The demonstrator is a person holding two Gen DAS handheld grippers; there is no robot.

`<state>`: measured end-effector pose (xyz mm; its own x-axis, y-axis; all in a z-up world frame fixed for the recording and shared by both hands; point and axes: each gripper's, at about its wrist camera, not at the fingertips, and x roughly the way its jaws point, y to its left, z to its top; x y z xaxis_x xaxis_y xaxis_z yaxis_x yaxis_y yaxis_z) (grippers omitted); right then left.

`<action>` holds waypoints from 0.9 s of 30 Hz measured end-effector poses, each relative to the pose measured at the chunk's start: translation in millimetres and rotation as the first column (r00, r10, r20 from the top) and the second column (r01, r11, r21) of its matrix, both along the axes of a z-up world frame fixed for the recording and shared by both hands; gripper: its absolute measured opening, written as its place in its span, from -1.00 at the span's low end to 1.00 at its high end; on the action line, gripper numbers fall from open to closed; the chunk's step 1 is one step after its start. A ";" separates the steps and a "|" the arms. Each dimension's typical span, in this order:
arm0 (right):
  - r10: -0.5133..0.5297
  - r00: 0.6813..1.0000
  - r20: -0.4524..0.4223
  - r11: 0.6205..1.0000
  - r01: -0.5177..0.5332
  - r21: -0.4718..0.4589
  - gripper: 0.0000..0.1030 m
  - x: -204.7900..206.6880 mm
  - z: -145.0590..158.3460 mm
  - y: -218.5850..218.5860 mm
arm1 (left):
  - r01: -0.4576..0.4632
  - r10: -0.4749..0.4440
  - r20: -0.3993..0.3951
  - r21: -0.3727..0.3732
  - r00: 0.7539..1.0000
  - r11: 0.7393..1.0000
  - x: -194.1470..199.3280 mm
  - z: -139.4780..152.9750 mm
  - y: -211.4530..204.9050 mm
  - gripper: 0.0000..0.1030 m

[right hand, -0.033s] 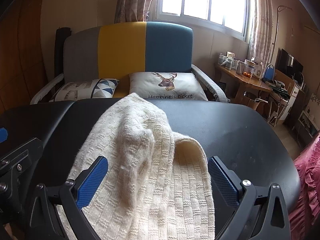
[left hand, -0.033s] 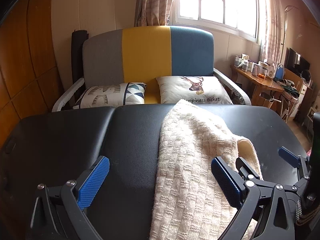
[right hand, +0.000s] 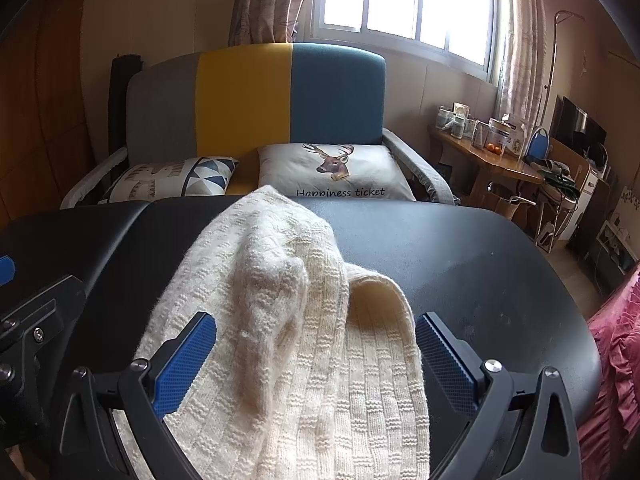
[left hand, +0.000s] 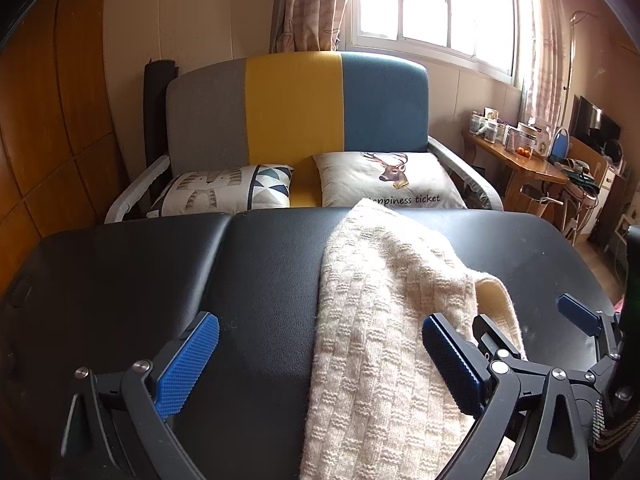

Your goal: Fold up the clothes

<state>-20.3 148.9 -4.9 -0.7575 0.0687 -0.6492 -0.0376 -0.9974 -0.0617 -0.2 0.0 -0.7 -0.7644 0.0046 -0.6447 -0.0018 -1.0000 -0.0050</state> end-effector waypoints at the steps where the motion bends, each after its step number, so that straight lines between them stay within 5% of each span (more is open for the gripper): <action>1: 0.000 1.000 0.000 1.000 0.000 0.000 1.00 0.0 0.0 0.0 | 0.000 0.000 0.000 -0.001 1.000 1.000 -0.1 -0.4 0.0 0.99; 27: 0.009 0.999 0.032 1.000 -0.009 0.006 1.00 -0.2 -5.7 -0.7 | 0.043 -0.049 0.076 0.077 0.996 0.996 -5.2 -23.1 -11.6 0.99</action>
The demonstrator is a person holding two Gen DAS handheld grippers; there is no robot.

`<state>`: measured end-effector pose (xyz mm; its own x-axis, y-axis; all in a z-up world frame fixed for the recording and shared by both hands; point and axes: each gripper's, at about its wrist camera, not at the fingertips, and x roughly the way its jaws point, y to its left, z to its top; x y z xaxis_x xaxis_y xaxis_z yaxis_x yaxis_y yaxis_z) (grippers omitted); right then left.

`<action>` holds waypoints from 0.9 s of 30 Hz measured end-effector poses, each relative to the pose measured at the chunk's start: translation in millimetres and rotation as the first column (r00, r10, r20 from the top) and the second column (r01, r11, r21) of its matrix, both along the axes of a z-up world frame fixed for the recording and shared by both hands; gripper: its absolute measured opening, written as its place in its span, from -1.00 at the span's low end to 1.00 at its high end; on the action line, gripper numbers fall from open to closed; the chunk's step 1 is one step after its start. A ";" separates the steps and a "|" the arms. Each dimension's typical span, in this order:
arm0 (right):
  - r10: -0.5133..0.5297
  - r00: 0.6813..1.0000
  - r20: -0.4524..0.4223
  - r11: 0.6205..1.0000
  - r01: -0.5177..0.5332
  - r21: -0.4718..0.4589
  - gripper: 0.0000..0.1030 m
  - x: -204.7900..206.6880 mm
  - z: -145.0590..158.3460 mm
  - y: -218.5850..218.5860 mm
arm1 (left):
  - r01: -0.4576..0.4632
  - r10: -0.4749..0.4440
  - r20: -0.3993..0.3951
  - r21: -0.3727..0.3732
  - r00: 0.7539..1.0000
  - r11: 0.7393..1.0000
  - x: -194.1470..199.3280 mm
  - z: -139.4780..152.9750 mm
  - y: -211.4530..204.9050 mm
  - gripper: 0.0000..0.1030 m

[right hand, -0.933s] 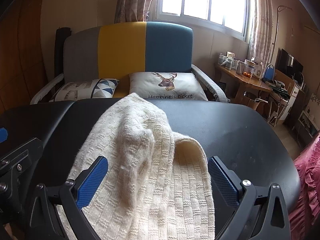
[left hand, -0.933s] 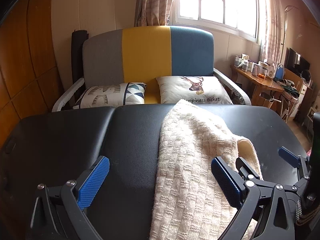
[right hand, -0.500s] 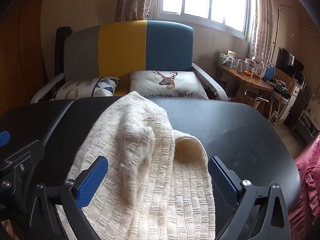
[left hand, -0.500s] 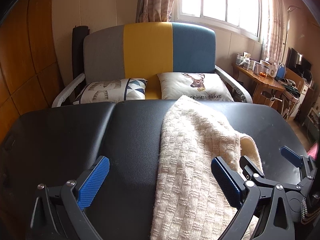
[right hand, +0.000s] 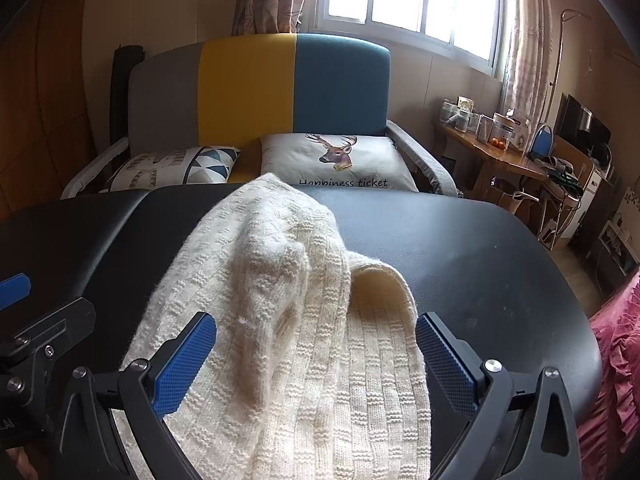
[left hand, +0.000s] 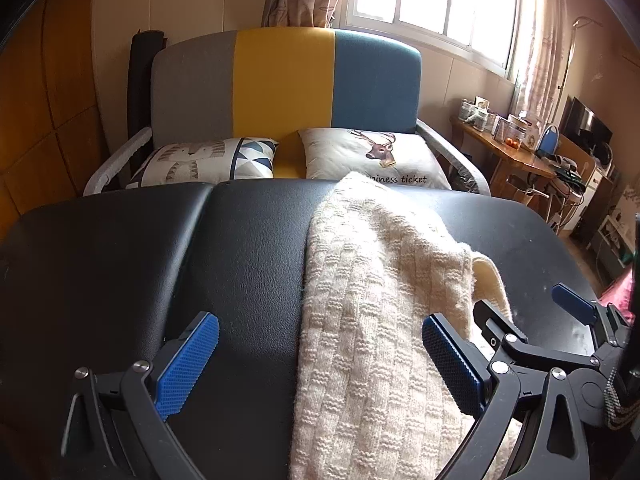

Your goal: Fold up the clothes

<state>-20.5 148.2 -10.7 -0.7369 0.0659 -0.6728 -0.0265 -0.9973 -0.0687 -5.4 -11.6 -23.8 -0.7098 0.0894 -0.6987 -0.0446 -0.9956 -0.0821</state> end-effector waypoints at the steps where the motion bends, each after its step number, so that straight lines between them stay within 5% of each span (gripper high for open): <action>1: -0.001 1.000 -0.002 1.000 0.001 -0.002 1.00 0.3 0.6 0.2 | 0.000 0.000 0.000 -0.004 1.000 1.000 0.2 -0.7 0.1 0.99; 13: 0.013 1.000 0.004 1.000 -0.013 -0.012 1.00 1.3 0.8 3.6 | 0.049 -0.051 0.040 0.065 0.998 0.997 3.0 -9.7 -8.6 0.99; 17: 0.159 0.985 0.067 0.971 -0.144 -0.192 1.00 3.0 -8.8 24.5 | 0.116 -0.121 0.062 0.089 0.991 0.989 6.4 -17.0 -17.6 0.99; 20: 0.280 0.952 0.124 0.847 -0.184 -0.499 1.00 6.6 -28.0 64.7 | 0.194 -0.208 0.092 0.139 0.974 0.971 9.8 -24.7 -26.3 0.99; 23: 0.344 0.920 0.190 0.655 -0.090 -0.751 0.98 14.9 -58.2 108.8 | 0.283 -0.316 0.102 0.255 0.943 0.925 13.4 -25.5 -30.5 0.99; 27: 0.333 0.936 0.111 0.457 -0.057 -0.888 0.97 32.3 -78.5 146.2 | 0.394 -0.464 0.085 0.408 0.882 0.823 9.3 -24.0 -11.5 0.99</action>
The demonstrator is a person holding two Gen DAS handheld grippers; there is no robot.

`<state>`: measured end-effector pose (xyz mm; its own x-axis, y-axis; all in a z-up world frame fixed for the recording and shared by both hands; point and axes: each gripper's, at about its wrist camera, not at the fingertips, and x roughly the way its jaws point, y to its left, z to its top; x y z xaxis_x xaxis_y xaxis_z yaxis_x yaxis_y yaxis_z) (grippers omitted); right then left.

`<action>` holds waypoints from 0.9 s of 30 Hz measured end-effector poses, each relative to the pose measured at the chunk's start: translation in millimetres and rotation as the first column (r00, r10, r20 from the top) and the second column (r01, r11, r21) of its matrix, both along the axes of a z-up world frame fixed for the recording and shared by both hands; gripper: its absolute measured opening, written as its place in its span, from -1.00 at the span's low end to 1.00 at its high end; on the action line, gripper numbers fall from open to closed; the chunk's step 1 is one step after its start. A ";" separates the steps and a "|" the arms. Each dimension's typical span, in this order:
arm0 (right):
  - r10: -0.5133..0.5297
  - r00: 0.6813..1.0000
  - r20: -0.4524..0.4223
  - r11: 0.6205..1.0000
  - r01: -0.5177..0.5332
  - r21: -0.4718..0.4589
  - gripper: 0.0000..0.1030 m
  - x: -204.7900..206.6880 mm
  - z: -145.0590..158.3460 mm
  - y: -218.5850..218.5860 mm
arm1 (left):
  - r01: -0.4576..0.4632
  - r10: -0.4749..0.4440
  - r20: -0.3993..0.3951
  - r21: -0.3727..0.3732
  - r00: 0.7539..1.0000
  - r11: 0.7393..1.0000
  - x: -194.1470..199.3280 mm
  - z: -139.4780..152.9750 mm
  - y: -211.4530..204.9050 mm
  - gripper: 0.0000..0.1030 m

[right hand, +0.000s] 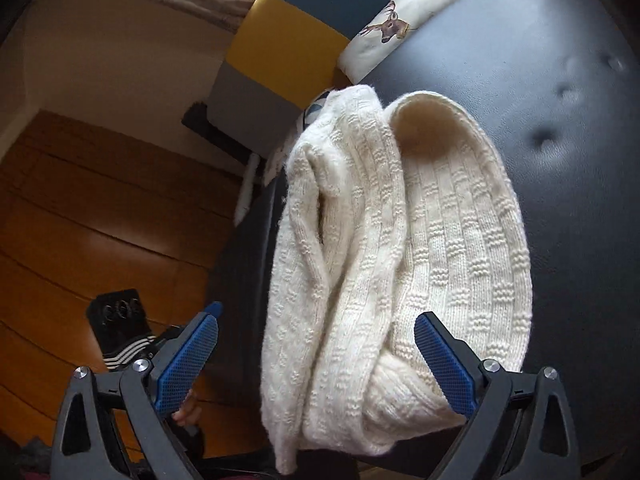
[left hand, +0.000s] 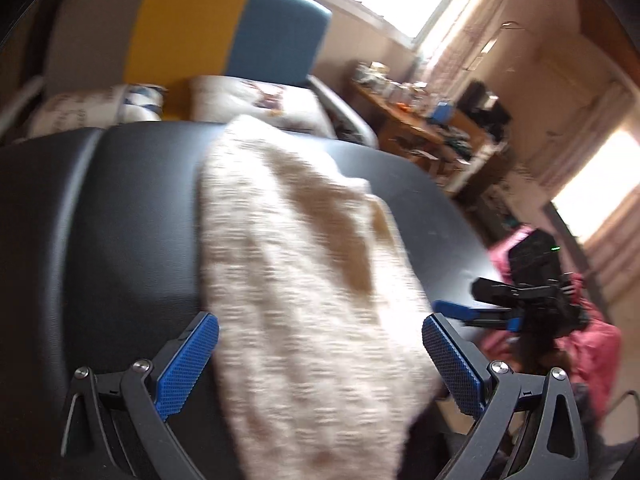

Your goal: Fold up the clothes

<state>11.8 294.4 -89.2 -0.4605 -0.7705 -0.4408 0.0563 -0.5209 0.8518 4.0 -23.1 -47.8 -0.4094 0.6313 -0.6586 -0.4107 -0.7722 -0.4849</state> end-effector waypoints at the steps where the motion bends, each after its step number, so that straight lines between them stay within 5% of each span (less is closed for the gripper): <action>1: -0.004 1.000 -0.004 0.999 0.004 -0.042 0.97 2.4 -0.1 4.4 | 0.029 -0.029 0.029 0.023 0.999 0.999 -3.0 -2.1 7.8 0.99; 4: -0.003 1.000 -0.014 1.000 0.004 0.022 0.97 5.7 -1.5 0.7 | 0.051 -0.054 0.124 0.025 0.991 0.998 -18.3 -6.8 33.0 0.99; 9: 0.098 0.995 0.008 0.985 -0.098 0.144 0.97 7.6 -19.6 -18.7 | 0.108 -0.115 0.116 0.066 0.987 0.992 -29.0 17.1 73.8 0.99; 13: 0.155 0.988 0.003 0.960 -0.152 0.234 0.98 15.0 -34.9 -33.7 | 0.229 -0.235 0.162 0.055 0.958 0.972 -43.3 18.3 123.5 0.86; 17: 0.146 0.989 -0.036 0.967 -0.135 0.215 0.97 18.8 -37.1 -28.1 | 0.301 -0.261 0.313 -0.086 0.913 0.950 -65.6 -21.8 168.7 0.11; 27: 0.131 0.990 -0.051 0.970 -0.118 0.213 0.97 11.2 -42.1 -21.1 | 0.278 -0.118 0.442 -0.318 0.889 0.906 -79.5 -72.6 178.6 0.06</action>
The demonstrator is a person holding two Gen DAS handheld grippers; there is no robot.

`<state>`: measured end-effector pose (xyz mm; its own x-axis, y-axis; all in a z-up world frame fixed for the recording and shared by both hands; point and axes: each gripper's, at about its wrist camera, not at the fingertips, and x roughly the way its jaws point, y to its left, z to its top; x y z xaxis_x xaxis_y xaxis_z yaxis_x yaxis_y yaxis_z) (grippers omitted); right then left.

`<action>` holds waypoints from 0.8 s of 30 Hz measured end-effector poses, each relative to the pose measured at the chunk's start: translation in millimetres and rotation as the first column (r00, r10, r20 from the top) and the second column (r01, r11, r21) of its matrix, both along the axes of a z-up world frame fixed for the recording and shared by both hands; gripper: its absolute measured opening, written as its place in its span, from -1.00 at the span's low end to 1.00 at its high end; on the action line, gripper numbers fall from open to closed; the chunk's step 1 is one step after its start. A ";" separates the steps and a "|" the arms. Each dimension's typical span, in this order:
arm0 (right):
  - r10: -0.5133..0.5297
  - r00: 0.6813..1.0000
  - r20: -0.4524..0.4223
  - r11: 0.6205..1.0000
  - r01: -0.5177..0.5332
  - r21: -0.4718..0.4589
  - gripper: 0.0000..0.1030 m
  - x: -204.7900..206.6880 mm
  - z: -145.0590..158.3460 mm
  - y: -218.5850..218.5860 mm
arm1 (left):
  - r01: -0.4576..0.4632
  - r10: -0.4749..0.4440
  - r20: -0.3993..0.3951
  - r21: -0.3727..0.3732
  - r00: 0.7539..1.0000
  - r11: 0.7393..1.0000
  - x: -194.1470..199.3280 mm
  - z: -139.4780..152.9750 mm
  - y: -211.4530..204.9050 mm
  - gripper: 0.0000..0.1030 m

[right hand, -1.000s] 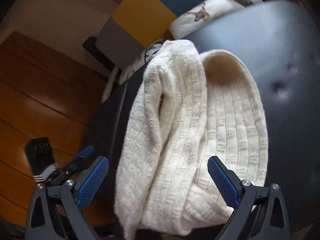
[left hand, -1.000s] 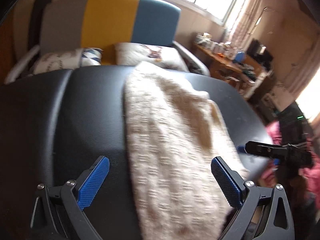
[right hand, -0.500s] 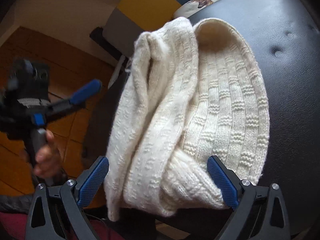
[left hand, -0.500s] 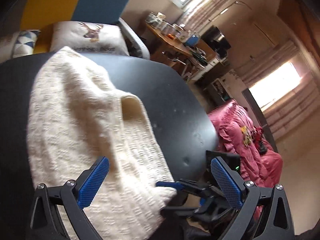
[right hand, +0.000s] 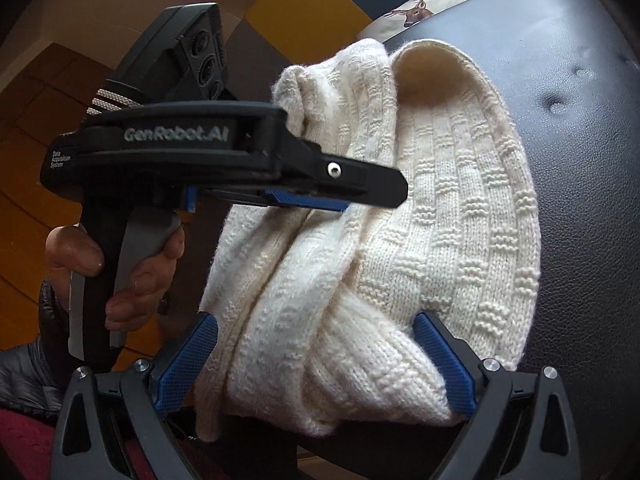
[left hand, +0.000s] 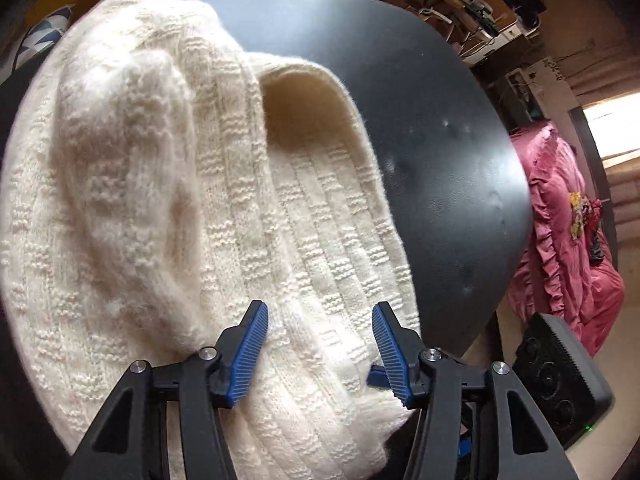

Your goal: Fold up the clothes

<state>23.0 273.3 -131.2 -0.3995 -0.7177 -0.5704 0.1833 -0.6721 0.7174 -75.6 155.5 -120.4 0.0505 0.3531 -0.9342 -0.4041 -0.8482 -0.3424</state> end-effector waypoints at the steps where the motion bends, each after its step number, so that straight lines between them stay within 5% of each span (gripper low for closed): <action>1: -0.002 1.000 -0.001 1.000 0.002 0.000 0.97 -0.6 -0.4 0.9 | 0.003 -0.003 0.000 -0.021 1.000 1.000 0.2 -3.1 -0.3 0.06; 5: -0.007 1.000 -0.007 1.000 0.007 0.008 0.97 -2.8 -1.6 3.6 | 0.030 -0.032 -0.032 -0.071 0.999 0.997 3.9 -5.4 1.1 -0.02; 6: -0.007 1.000 -0.008 1.000 0.007 0.012 0.97 -2.8 -1.7 5.3 | 0.035 -0.040 -0.061 -0.094 0.997 0.995 6.2 -4.1 0.9 -0.21; 7: -0.006 1.000 -0.011 1.000 0.006 0.015 0.97 -3.1 -1.9 6.4 | 0.037 -0.046 -0.086 -0.106 0.995 0.994 7.4 -2.8 -2.0 -0.69; 8: -0.006 1.000 -0.014 1.000 0.006 0.018 0.97 -3.5 -2.2 7.4 | 0.038 -0.049 -0.103 -0.107 0.993 0.994 7.8 -1.7 -6.5 -0.76; 13: -0.007 1.000 -0.026 1.000 0.007 0.028 0.97 -5.7 -4.2 13.2 | -0.070 0.078 -0.067 0.111 0.995 0.991 2.4 17.4 -60.9 -0.88; 19: -0.013 1.000 -0.027 0.999 0.014 0.038 0.97 -7.2 -8.0 23.3 | -0.208 0.263 -0.104 0.370 0.959 0.906 11.1 74.2 -157.3 -0.90; 24: -0.020 1.000 -0.015 0.998 0.021 0.067 0.97 -9.2 -19.4 29.2 | -0.390 0.460 -0.140 0.353 0.877 0.851 8.8 50.1 -245.6 -1.00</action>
